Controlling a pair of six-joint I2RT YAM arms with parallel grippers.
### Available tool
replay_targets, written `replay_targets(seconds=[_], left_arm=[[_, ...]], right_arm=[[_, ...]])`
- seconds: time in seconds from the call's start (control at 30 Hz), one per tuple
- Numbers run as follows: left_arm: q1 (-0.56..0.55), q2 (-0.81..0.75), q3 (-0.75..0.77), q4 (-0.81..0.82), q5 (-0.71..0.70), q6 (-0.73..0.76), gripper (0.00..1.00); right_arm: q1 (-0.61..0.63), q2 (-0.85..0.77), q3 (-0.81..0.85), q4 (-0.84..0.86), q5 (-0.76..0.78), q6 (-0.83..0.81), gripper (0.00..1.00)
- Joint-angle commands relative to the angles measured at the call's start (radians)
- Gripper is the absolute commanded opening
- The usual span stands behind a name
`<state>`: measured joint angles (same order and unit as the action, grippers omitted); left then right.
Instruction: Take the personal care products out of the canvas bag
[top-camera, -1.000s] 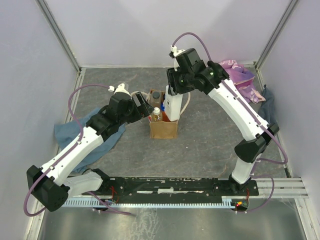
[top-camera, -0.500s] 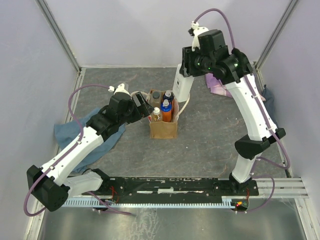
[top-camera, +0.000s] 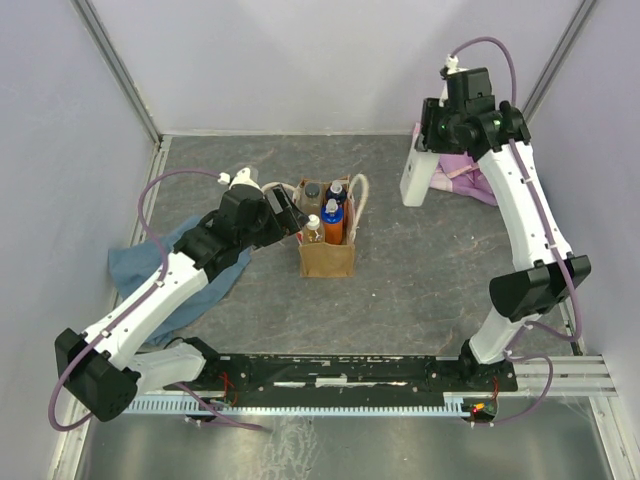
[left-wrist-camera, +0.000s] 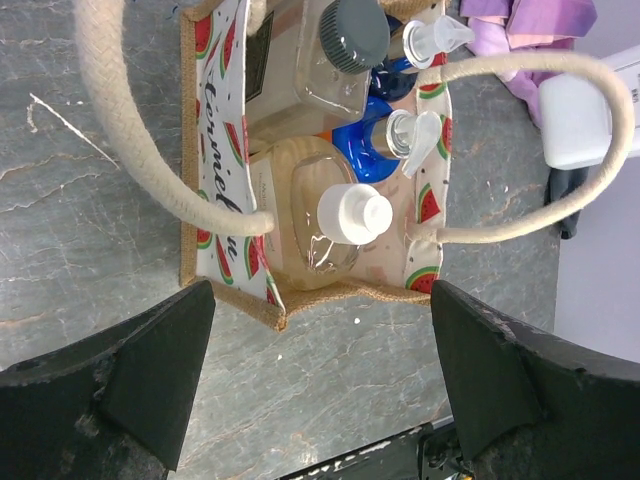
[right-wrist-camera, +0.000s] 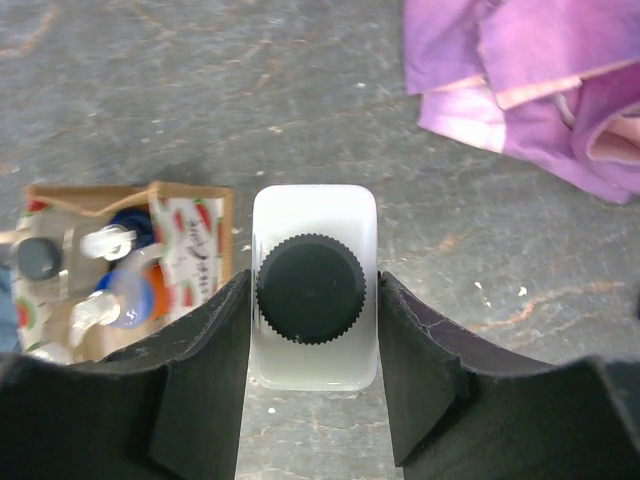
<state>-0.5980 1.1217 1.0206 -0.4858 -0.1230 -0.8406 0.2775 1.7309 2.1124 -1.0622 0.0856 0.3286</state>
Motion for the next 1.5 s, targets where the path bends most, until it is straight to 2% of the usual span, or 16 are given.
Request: replay_targets(seconds=[0.0, 0.13, 0.4, 0.7, 0.83, 0.97, 1.0, 1.07, 1.13, 1.17, 1.27, 1.37, 1.47], left_arm=[[-0.005, -0.002, 0.02, 0.0, 0.009, -0.017, 0.95], [-0.006, 0.005, 0.011, 0.008, 0.024, -0.024, 0.95], [-0.006, 0.004, 0.004, 0.007, 0.037, -0.025, 0.95], [-0.006, -0.002, -0.021, 0.012, 0.052, -0.035, 0.95], [-0.005, -0.003, -0.029, 0.015, 0.053, -0.039, 0.95], [-0.005, 0.003, -0.033, 0.018, 0.06, -0.043, 0.95], [-0.005, 0.003, -0.033, 0.017, 0.062, -0.043, 0.95], [-0.005, 0.006, -0.033, 0.017, 0.064, -0.043, 0.95], [-0.005, 0.003, -0.034, 0.018, 0.064, -0.043, 0.95], [-0.006, 0.003, -0.033, 0.018, 0.063, -0.043, 0.95], [-0.005, 0.001, -0.037, 0.018, 0.063, -0.044, 0.95], [-0.006, 0.003, -0.041, 0.019, 0.062, -0.046, 0.95], [-0.005, 0.007, -0.047, 0.028, 0.06, -0.05, 0.95]], right_arm=[[-0.067, -0.12, -0.1, 0.248, -0.011, 0.02, 0.06], [-0.1, -0.128, -0.239, 0.348, 0.023, -0.01, 0.01], [-0.157, -0.144, -0.501, 0.593, 0.098, -0.031, 0.01], [-0.17, -0.142, -0.608, 0.64, 0.12, -0.029, 0.02], [-0.173, -0.154, -0.628, 0.64, 0.124, -0.031, 0.21], [-0.174, -0.165, -0.639, 0.634, 0.132, -0.03, 0.47], [-0.174, -0.168, -0.639, 0.628, 0.138, -0.028, 0.56], [-0.174, -0.176, -0.641, 0.616, 0.148, -0.027, 0.81], [-0.173, -0.19, -0.645, 0.612, 0.143, -0.025, 0.97], [-0.173, -0.202, -0.648, 0.61, 0.136, -0.025, 1.0], [-0.174, -0.228, -0.642, 0.585, 0.125, -0.023, 1.0], [-0.169, -0.269, -0.631, 0.556, 0.04, 0.002, 1.0], [-0.106, -0.316, -0.606, 0.519, -0.013, 0.014, 1.0]])
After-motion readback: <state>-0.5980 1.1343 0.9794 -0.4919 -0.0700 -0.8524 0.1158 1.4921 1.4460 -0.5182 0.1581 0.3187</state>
